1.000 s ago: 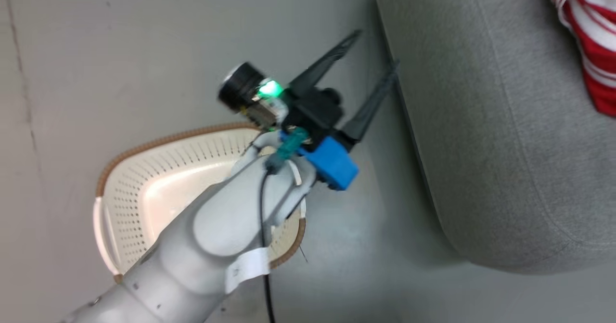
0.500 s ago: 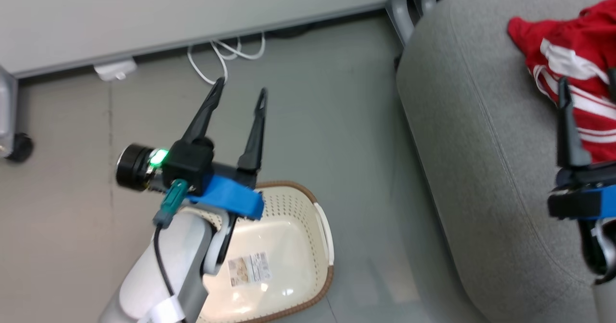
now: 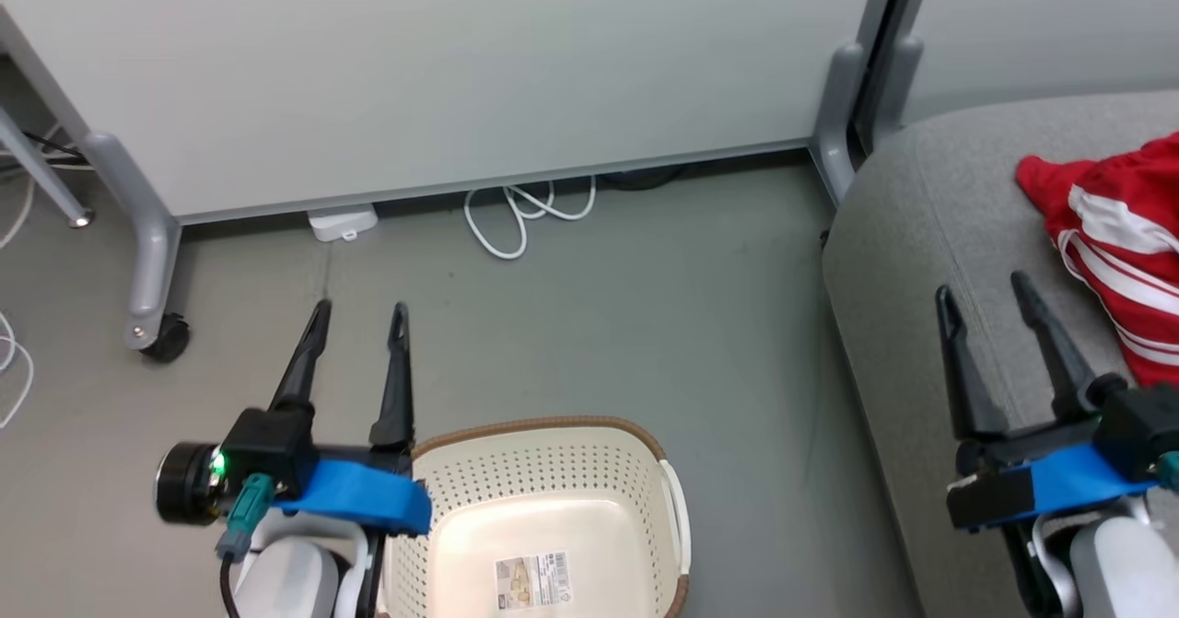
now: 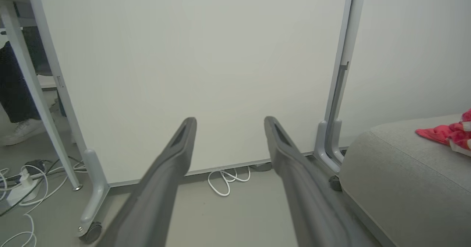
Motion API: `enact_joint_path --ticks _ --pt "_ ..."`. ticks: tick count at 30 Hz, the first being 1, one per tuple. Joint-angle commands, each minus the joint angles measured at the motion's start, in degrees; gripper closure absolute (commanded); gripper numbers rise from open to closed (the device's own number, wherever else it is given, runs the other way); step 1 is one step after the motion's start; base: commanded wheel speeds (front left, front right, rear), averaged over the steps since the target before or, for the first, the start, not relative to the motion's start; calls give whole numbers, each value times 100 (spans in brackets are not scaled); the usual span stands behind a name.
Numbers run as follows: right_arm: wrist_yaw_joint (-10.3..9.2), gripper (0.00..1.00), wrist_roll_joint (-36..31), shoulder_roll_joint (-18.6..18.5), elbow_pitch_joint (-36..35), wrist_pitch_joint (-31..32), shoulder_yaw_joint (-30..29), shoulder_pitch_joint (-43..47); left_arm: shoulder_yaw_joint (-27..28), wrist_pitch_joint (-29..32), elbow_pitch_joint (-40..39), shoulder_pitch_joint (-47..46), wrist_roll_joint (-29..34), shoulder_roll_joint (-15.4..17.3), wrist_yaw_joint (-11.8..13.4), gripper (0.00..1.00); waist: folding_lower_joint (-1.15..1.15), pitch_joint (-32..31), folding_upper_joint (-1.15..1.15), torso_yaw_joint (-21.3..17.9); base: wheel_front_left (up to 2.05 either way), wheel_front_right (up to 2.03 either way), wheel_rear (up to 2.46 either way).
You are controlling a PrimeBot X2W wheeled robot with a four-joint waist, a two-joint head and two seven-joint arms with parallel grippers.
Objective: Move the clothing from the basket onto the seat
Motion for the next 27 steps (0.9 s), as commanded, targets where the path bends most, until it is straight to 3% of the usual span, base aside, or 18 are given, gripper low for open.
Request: enact_joint_path --ticks 1,14,27 --pt "1 0 37 31 28 -2 -15 129 64 -14 -27 79 43 -29 -32 0 1 -68 0 65 0 0 0" --pt "1 0 -12 330 281 -2 -211 795 866 -14 -13 787 391 -389 -387 0 1 -350 0 253 0 0 0" --pt "1 0 -114 469 473 -2 -234 1002 1186 -14 96 987 539 -534 -529 0 1 -415 0 347 0 0 0"
